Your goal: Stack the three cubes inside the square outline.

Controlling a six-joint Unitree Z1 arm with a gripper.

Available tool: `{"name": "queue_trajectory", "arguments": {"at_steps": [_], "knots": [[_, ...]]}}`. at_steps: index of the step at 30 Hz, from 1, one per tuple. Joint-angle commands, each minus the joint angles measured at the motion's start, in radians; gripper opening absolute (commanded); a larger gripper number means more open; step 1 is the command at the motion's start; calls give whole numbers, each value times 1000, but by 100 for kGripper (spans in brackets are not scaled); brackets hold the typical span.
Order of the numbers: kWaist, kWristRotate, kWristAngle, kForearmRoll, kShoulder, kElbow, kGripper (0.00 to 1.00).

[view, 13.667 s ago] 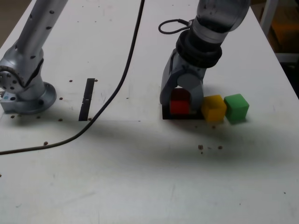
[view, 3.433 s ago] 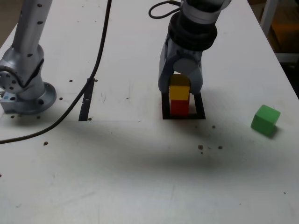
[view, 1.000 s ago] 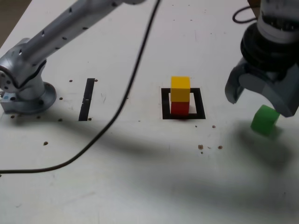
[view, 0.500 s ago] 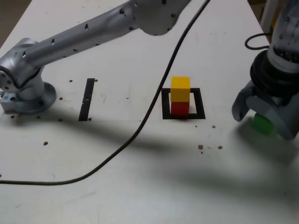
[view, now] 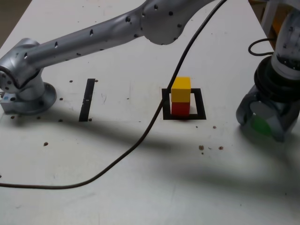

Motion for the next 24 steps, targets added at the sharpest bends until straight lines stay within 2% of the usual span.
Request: {"name": "queue_trajectory", "arguments": {"at_steps": [1, 5, 15, 18, 21, 24], "knots": [[1, -3, 5, 18, 8, -25, 48], [1, -3, 3, 18, 17, -39, 45], [-3, -25, 6, 20, -1, -57, 25], [-10, -36, 6, 22, -27, -54, 24], [-18, -52, 8, 22, -82, -16, 24], [-28, -84, 29, 23, -213, 107, 24]]}}
